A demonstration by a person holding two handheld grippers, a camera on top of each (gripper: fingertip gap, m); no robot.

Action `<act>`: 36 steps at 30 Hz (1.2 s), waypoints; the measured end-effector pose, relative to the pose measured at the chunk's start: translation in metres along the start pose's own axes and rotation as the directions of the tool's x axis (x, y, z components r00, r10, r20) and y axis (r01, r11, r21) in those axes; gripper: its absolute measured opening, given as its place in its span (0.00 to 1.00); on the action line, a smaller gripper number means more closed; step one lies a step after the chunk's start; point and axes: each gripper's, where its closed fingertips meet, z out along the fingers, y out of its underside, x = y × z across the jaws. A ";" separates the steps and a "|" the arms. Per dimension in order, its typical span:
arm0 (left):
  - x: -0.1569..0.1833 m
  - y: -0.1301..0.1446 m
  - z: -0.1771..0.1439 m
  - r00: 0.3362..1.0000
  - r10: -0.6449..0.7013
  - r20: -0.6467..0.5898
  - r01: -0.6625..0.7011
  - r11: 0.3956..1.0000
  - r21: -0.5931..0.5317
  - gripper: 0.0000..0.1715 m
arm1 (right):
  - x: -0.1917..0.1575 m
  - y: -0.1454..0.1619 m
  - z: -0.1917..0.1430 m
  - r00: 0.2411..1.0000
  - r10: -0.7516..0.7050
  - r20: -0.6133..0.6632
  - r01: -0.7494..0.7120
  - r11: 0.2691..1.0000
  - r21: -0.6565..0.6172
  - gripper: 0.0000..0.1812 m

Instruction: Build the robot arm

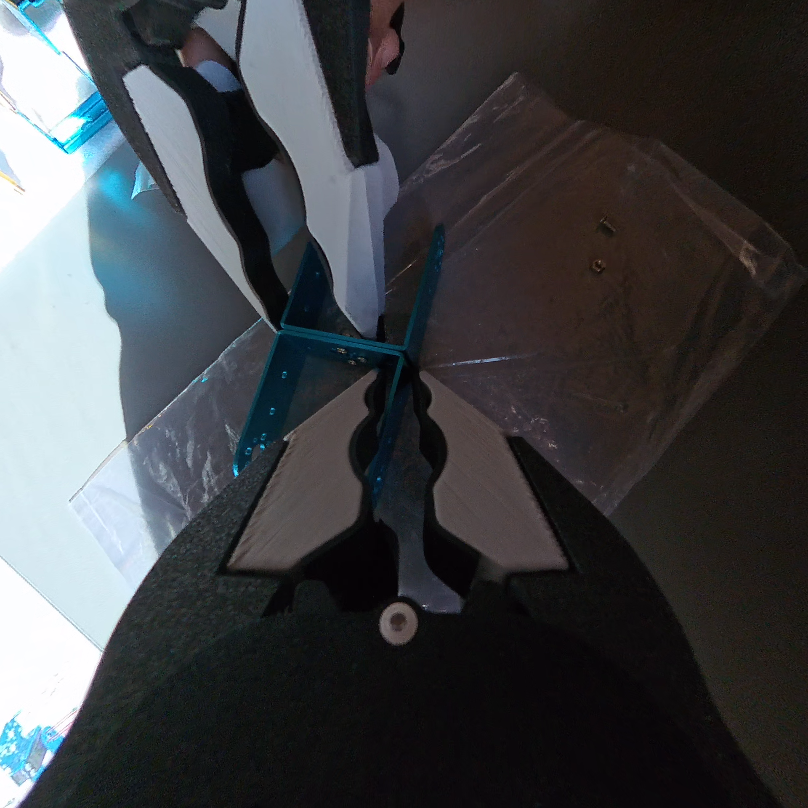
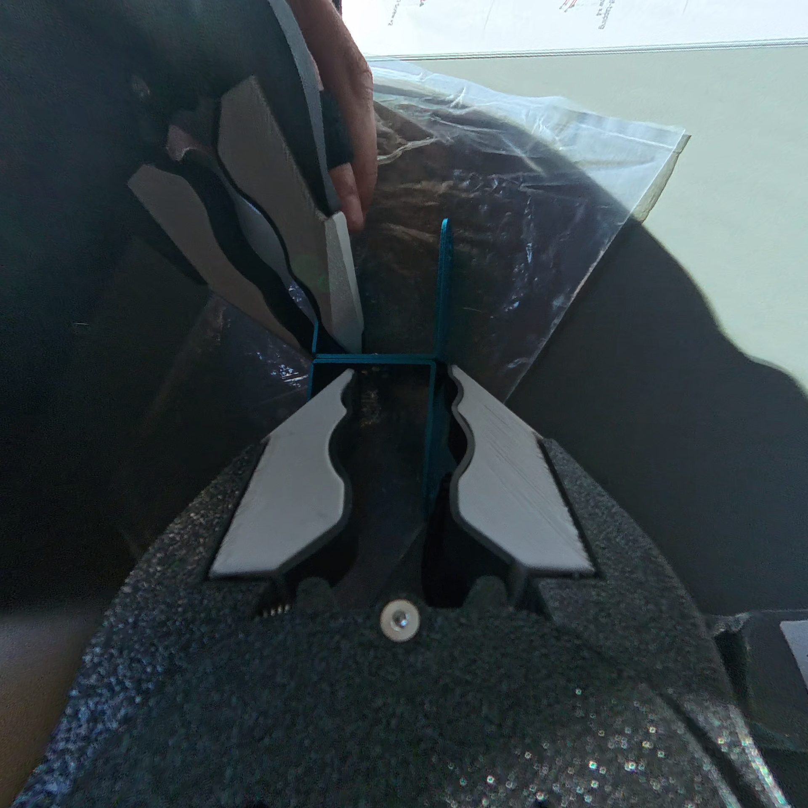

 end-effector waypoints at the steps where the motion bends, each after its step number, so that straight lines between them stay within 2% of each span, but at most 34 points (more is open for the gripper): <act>1: 0.000 0.000 0.000 1.000 -0.002 0.000 0.002 1.000 0.000 0.06 | 0.000 0.000 0.000 1.000 0.001 0.003 -0.001 1.000 0.003 0.21; 8: 0.000 0.000 0.000 1.000 -0.006 -0.003 0.006 1.000 -0.001 0.06 | 0.000 -0.001 -0.001 0.998 0.053 0.042 -0.054 0.998 0.028 0.20; 19: 0.000 0.000 0.000 1.000 -0.004 -0.003 0.004 1.000 0.000 0.06 | 0.001 -0.002 -0.002 0.998 0.039 0.045 -0.041 0.998 0.039 0.18; 21: 0.001 0.000 0.000 1.000 -0.005 -0.011 0.005 1.000 0.001 0.06 | 0.000 -0.001 -0.002 0.998 0.042 0.052 -0.044 0.998 0.044 0.19; 23: 0.001 0.000 0.000 1.000 -0.004 -0.012 0.004 1.000 0.001 0.06 | -0.003 -0.001 -0.001 0.997 0.041 0.068 -0.045 0.998 0.047 0.24; 28: 0.001 0.000 0.000 1.000 -0.006 -0.011 0.006 1.000 0.000 0.06 | 0.000 0.001 0.001 0.999 -0.029 -0.024 0.029 1.000 0.001 0.21; 36: 0.001 0.000 0.000 1.000 -0.004 -0.005 0.004 1.000 0.000 0.06 | -0.001 -0.001 -0.002 0.998 0.047 0.047 -0.048 0.998 0.034 0.18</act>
